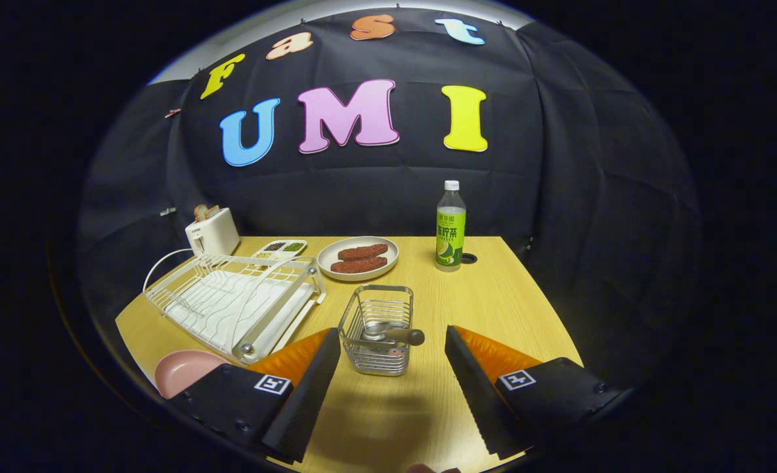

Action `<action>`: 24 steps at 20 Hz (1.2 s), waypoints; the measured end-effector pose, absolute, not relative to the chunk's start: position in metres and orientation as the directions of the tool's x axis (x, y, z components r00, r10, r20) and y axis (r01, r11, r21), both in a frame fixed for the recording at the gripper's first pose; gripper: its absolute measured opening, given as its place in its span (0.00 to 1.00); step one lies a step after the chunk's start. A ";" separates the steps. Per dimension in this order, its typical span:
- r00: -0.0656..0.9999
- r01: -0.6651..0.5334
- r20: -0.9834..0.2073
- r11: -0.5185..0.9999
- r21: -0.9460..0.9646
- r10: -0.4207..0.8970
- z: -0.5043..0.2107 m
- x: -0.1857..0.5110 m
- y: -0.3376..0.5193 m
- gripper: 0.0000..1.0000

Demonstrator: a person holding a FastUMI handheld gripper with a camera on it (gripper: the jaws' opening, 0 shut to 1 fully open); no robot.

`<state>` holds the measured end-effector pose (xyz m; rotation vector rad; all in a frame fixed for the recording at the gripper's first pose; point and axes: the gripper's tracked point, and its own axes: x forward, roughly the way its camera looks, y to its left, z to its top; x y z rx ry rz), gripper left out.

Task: Take the plate from the dish rack, then take the spoon from the basket and place it into the plate.

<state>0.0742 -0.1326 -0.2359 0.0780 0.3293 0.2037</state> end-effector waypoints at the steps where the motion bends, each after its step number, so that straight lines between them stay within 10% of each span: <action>1: 0.925 -0.185 -0.316 0.976 0.112 0.212 -0.241 0.080 -0.133 0.99; 17: 0.925 -0.291 -0.216 0.949 0.124 0.312 -0.245 0.115 -0.091 0.98; 21: 0.936 -0.261 -0.205 0.956 0.133 0.284 -0.242 0.119 -0.098 0.70; 24: 0.942 -0.269 -0.179 0.957 0.106 0.284 -0.237 0.119 -0.096 0.70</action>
